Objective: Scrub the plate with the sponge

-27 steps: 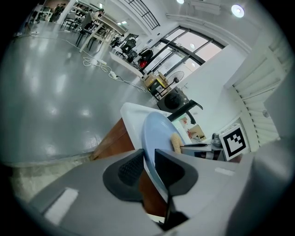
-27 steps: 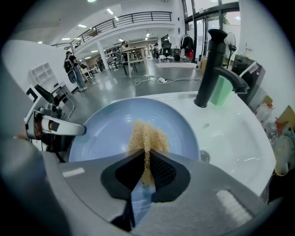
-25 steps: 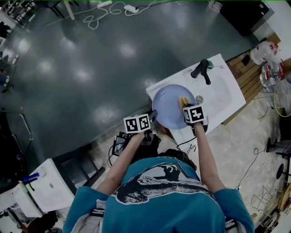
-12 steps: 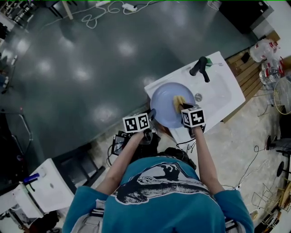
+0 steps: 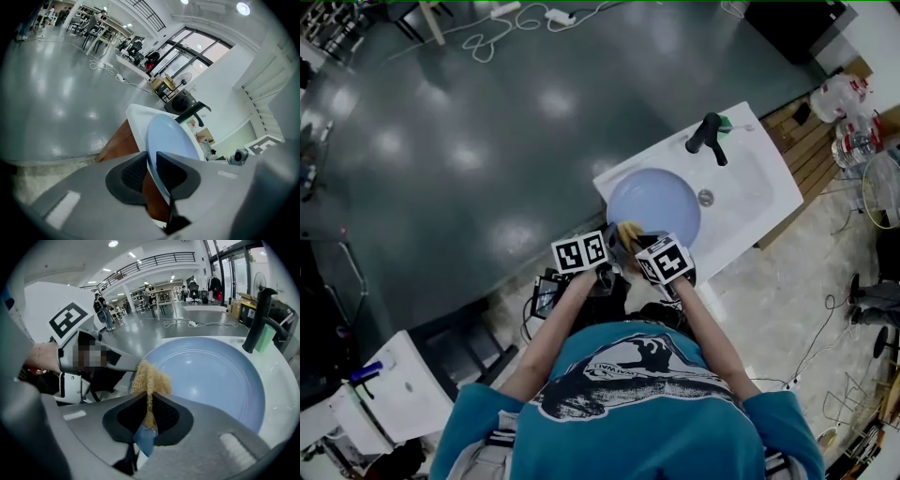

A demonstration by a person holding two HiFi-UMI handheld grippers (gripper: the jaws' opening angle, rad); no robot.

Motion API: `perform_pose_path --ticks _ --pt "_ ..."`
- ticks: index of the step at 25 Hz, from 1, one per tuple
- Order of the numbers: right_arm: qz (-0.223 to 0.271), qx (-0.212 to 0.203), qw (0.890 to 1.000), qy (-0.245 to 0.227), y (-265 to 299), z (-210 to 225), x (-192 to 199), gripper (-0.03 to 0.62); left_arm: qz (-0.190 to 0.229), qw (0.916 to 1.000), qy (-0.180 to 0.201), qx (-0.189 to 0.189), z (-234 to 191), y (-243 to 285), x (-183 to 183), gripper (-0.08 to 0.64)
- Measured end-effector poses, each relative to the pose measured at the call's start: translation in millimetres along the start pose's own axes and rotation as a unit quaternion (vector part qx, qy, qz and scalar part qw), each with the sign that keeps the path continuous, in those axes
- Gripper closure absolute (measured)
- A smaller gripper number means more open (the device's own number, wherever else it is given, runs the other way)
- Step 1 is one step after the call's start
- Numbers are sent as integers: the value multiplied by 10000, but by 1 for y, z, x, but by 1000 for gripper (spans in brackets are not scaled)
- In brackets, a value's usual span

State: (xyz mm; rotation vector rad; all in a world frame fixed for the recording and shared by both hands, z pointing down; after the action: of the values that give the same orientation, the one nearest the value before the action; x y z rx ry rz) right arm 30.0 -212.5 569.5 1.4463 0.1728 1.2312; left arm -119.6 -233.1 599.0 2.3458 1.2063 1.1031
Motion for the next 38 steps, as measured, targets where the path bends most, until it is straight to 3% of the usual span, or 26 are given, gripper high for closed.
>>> perform_pose_path --ticks 6,12,23,26,29,31,33,38 --pt "-395 470 9960 -648 -18 19 17 560 -64 9999 98 47 0 0 -1 483" --pt "-317 886 9954 192 -42 65 33 560 -29 9998 53 186 -1 0 -1 480" --pt "-19 1774 9834 389 -43 114 19 560 54 9993 -23 368 -1 -3 2 471" --pt "154 1740 9840 345 -46 107 15 560 -26 9991 239 359 -1 -5 4 462" --pt "556 1501 9853 600 -52 97 14 559 -35 9976 557 410 0 -7 5 440" --pt "881 1347 9830 881 -59 89 13 560 43 9968 665 433 1 -11 2 377" --pt "1157 1210 9802 1055 -66 81 10 560 191 9956 789 458 4 -17 -5 334" --pt "1618 984 9764 1043 -86 61 3 558 924 9866 1217 578 18 -37 -23 349"
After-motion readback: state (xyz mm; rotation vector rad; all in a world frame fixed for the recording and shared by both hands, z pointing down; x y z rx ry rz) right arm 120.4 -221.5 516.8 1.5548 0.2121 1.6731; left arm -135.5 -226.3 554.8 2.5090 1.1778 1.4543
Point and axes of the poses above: the fingertips, and each gripper's own axes: y forward along the fingers, z to its right, x out of its underside, the point moved 9 cm from there along -y, backward along the fingers, and after that the axes turned 5 degrees about z, right-handed, at the moved point
